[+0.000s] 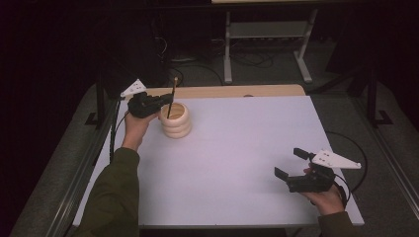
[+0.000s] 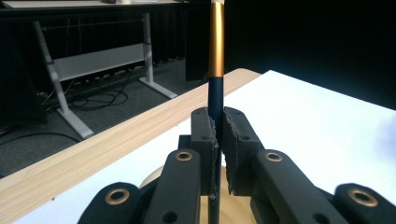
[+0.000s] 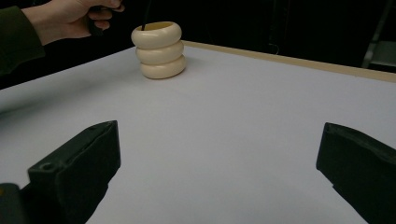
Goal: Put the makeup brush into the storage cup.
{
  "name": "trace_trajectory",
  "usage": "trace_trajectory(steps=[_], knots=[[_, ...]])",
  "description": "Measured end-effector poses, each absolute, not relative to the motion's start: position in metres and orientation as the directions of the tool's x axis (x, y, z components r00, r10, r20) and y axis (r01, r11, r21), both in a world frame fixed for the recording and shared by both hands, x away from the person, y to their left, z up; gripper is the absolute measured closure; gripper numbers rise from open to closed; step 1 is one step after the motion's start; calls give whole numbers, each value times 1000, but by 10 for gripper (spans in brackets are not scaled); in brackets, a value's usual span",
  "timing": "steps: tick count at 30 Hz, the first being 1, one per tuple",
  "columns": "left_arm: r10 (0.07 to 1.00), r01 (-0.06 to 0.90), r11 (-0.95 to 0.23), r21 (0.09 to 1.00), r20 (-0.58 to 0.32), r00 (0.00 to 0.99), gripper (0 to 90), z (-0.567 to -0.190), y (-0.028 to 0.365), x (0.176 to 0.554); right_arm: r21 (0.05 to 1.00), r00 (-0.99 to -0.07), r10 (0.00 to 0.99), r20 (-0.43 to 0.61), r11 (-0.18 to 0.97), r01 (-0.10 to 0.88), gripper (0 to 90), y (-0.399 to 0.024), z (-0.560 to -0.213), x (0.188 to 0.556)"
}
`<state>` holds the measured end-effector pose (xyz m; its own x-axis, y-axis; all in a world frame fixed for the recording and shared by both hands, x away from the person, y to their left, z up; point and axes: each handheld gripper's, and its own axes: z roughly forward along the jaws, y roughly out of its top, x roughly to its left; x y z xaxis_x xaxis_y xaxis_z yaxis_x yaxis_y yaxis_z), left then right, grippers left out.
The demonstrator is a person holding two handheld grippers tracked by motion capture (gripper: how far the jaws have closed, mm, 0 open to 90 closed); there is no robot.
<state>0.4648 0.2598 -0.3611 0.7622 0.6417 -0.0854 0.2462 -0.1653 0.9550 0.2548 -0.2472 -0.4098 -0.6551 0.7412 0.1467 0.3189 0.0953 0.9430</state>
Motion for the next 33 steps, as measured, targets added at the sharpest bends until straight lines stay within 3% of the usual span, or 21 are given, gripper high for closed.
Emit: trace_trajectory(steps=[33], knots=[[653,320,-202,926,-116,749,822,-385,263,466,944,-655,742,145,96,317,0,-247,-410,255]])
